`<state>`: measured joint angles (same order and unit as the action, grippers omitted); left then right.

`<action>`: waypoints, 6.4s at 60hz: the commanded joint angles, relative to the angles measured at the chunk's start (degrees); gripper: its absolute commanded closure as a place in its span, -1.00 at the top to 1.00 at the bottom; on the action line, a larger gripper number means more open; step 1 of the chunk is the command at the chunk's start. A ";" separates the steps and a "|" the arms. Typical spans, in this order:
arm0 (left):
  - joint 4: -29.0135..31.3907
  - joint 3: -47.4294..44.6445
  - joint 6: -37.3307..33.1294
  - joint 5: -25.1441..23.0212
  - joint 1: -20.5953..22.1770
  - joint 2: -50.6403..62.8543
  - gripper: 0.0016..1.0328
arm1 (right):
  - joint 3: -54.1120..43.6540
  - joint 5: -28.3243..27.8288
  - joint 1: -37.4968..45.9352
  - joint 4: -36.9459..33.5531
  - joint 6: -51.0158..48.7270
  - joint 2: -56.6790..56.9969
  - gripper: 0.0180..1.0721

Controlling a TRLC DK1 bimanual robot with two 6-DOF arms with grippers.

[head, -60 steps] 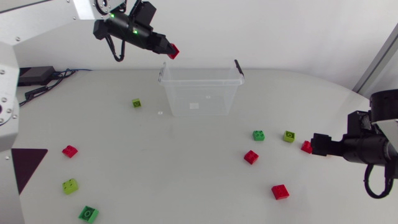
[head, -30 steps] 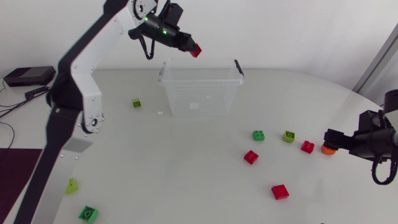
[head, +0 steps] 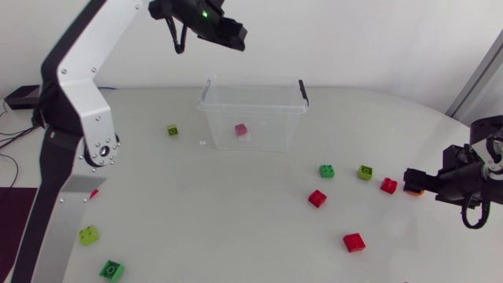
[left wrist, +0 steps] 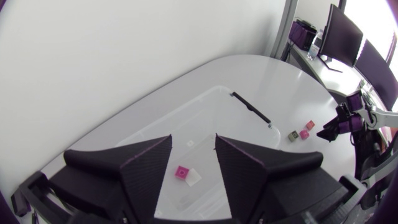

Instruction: Pick up the duplo bricks and place them in the container

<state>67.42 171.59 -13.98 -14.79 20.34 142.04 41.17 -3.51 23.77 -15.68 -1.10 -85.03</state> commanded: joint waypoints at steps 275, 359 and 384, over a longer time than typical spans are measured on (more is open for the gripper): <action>-77.70 -85.10 -20.39 -21.86 -28.34 -5.54 -0.35 | 36.35 1.49 -45.13 3.99 0.84 -6.11 -0.58; -78.14 -79.74 -18.37 -15.80 -23.33 -0.97 -0.41 | 39.87 2.01 -46.97 3.82 0.66 -8.66 -0.58; -83.85 -100.22 -18.10 -17.29 -24.12 -19.08 -0.41 | 44.88 2.19 -47.50 3.82 0.58 -14.72 -0.58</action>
<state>-15.16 73.80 -33.01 -31.24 -3.27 127.90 83.59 -1.65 -23.18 -11.77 -1.48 -96.95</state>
